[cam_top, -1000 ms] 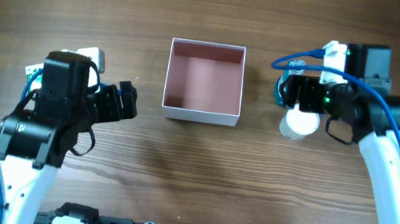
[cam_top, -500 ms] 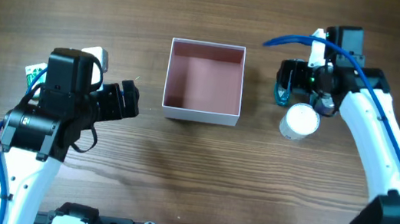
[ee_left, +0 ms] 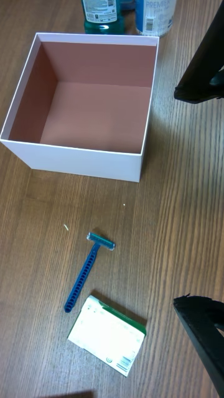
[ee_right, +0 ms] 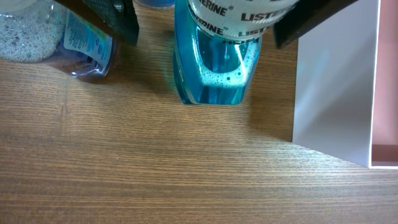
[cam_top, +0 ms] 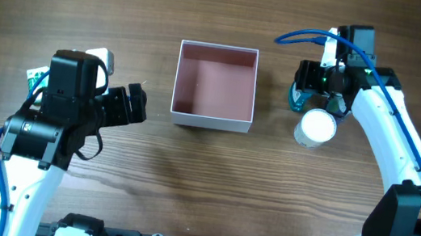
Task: Pack container
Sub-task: 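Reach the right gripper to the blue mouthwash bottle and grasp it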
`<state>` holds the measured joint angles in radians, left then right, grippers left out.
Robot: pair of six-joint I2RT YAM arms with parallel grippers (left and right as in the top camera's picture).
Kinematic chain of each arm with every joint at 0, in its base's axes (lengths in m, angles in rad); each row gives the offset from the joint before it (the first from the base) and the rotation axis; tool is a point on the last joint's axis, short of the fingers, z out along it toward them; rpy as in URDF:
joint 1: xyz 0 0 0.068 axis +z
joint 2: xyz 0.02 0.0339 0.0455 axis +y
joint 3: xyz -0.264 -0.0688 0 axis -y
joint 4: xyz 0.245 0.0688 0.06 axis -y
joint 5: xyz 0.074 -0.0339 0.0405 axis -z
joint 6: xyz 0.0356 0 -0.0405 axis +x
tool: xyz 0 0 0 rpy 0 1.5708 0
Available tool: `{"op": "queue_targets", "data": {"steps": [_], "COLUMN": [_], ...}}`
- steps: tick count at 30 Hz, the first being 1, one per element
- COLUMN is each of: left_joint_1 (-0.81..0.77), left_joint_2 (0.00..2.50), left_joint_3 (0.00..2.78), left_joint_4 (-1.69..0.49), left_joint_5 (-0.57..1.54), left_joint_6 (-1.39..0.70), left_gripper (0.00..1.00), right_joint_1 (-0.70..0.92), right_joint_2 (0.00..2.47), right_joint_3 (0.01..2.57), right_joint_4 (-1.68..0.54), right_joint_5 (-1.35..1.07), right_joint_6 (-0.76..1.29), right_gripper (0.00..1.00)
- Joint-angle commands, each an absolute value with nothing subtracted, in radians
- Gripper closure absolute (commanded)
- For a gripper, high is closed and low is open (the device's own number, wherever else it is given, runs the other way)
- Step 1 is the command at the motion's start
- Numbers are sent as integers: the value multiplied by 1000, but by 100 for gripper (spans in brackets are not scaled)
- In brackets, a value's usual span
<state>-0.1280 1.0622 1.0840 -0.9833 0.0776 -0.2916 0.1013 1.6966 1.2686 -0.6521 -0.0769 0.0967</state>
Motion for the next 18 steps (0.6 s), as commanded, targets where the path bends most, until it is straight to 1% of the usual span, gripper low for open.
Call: {"op": "queue_targets", "data": {"steps": [1,5,13,15,18], "left_joint_1": [-127,-127,-127,-127,-127], "left_joint_2": [1065,1065,1064,1064,1064], "left_joint_3": [1105,1105,1105,1105,1105], "left_joint_4": [-977,-977,-977,-977,-977], "left_joint_5": [97,97,97,97,97], "left_joint_6": [-300,-300,-300,-300,-300], "left_gripper": [0,0,0,0,0], "right_joint_1": [102,102,102,102,102], "right_joint_2": [1711,1711,1711,1711,1711], "right_joint_3": [1289,1289,1289,1289,1289], "right_joint_4": [-651,-654,-666,-666,-667], "right_joint_5": [-62,-68,-68,-68,-68], "right_joint_6": [134,134,134,134,134], "right_gripper": [32,46,56,57,62]}}
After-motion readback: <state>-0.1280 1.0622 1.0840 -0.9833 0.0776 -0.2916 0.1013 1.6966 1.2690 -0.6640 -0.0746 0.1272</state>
